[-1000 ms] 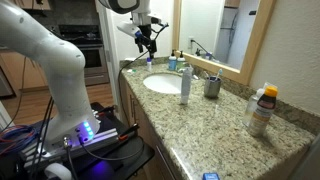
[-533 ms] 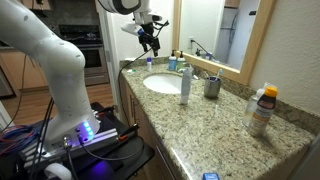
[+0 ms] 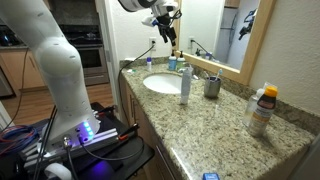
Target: Lift up the tap handle
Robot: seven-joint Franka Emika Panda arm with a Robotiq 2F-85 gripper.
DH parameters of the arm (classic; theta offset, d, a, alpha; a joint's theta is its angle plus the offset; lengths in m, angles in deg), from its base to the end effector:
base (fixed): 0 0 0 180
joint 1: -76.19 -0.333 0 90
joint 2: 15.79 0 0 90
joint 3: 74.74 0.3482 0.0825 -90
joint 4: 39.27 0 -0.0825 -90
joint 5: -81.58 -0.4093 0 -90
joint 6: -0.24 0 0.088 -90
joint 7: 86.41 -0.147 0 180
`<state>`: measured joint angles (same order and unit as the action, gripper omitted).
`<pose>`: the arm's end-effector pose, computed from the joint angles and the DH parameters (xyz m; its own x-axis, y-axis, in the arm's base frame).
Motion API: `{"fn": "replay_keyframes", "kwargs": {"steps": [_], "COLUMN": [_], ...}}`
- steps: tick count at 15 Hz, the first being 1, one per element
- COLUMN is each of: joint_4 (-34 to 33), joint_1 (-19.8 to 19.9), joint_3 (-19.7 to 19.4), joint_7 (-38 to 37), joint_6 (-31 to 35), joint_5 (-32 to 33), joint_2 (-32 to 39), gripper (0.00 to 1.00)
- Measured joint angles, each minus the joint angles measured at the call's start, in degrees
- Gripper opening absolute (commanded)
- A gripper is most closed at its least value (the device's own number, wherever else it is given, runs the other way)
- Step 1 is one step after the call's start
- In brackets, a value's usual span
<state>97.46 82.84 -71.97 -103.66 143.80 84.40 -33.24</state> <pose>0.5112 -0.0347 0.4637 0.8576 -0.3132 0.4080 -0.3142 -0.9470 -0.0666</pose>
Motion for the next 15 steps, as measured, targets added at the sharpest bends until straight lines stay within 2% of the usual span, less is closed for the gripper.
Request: {"fn": "replay_keyframes", "kwargs": {"steps": [3, 5, 7, 10, 12, 15], "joint_4": [0.6, -0.7, -4.9, -15.3, -20.0, -20.9], "joint_1": [0.0, -0.2, -0.4, -0.4, -0.4, -0.7], "joint_3": [0.1, -0.8, -2.7, -4.6, -4.7, -4.8], "joint_7": [-2.4, -0.2, 4.5, 12.2, 13.7, 12.8], "joint_6": [-1.2, -1.4, -1.0, -1.8, -3.7, -4.2], "joint_5": [3.6, 2.9, 0.0, -8.5, -11.2, -9.8], "joint_2": [2.1, 7.9, 15.1, 23.0, 25.0, 25.3], "gripper": [1.00, 1.00, 1.00, 1.00, 1.00, 1.00]}}
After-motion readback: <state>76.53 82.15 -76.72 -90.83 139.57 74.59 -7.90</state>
